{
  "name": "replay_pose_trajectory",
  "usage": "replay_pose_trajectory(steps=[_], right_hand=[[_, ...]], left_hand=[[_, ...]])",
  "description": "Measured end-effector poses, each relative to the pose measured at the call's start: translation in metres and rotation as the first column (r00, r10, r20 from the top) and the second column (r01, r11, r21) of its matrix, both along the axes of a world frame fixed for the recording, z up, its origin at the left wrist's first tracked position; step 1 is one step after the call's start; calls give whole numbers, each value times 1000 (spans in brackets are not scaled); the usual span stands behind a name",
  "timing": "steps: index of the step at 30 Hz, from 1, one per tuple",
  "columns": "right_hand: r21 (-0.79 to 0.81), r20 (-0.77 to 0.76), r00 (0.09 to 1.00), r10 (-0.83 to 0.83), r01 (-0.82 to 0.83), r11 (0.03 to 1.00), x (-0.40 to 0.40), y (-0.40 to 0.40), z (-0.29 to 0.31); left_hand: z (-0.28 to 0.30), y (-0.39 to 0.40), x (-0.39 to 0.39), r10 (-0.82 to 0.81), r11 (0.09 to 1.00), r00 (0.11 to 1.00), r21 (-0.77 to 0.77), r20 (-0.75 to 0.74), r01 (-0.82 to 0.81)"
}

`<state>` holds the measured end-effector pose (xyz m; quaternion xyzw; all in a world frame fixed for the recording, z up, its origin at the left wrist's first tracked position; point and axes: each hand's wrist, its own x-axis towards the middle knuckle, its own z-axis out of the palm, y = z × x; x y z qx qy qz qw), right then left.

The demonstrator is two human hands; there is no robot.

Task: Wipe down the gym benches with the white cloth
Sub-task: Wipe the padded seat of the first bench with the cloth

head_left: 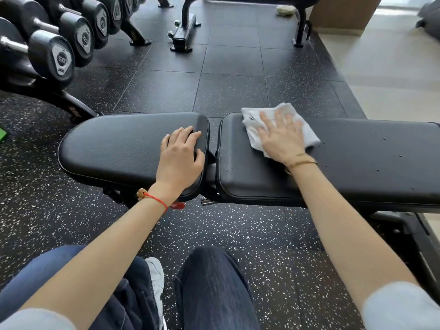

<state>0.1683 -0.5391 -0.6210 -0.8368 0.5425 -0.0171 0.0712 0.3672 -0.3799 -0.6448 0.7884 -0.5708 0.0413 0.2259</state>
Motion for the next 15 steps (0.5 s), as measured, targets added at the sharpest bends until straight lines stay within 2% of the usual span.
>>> replay_pose_trajectory(steps=[4, 9, 12, 15], right_hand=[[-33, -14, 982, 187, -187, 982, 44, 35, -5], [-109, 35, 937, 346, -341, 934, -2, 93, -13], [-93, 49, 953, 298, -292, 952, -31, 78, -13], [-62, 26, 993, 111, -109, 992, -33, 30, -8]], left_hand=[[1, 0, 1, -1, 1000, 1000, 1, 0, 1], [-2, 1, 3, -12, 1000, 1000, -5, -14, 12], [-4, 1, 3, -10, 1000, 1000, -10, -18, 10], [-4, 0, 2, -7, 1000, 1000, -9, -19, 6]])
